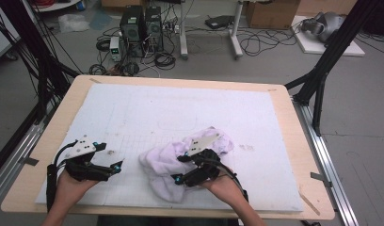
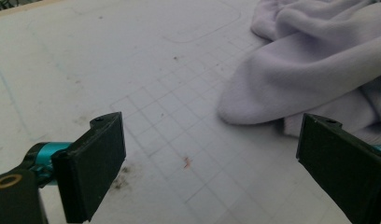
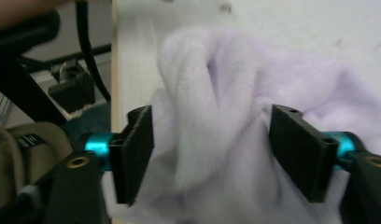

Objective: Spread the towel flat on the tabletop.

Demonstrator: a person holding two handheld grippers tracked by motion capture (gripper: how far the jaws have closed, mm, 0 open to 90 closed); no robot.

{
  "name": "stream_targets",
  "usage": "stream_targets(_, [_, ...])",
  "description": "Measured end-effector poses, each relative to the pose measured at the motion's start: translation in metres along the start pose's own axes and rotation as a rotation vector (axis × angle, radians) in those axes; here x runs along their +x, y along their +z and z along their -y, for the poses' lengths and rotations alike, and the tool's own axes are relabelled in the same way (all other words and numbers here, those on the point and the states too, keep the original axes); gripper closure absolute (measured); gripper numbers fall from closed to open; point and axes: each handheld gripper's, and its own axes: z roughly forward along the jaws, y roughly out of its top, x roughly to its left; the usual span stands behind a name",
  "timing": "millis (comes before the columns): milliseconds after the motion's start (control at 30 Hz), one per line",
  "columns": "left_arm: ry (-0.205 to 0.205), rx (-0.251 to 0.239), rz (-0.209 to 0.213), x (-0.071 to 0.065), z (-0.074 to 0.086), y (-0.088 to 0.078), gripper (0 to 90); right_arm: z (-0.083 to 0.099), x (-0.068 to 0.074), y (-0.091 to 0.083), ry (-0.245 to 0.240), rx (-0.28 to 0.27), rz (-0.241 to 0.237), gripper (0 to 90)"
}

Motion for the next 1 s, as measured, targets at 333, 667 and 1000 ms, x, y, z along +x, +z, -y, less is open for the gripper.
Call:
stream_targets(333, [0.062,0.009,0.094,-0.012,-0.031,0.036,20.2,-0.009,-0.033,-0.035,-0.01,-0.058,0.152,35.4])
stream_targets(667, [0.082,0.16,0.23,-0.019,-0.037,0.104,42.5,0.011,-0.058,0.006,0.005,0.167,0.188,57.3])
stream_targets(1000, [0.169,0.232,0.316,-0.033,-0.034,0.102,86.7,0.037,-0.033,-0.029,-0.027,0.094,0.168,80.0])
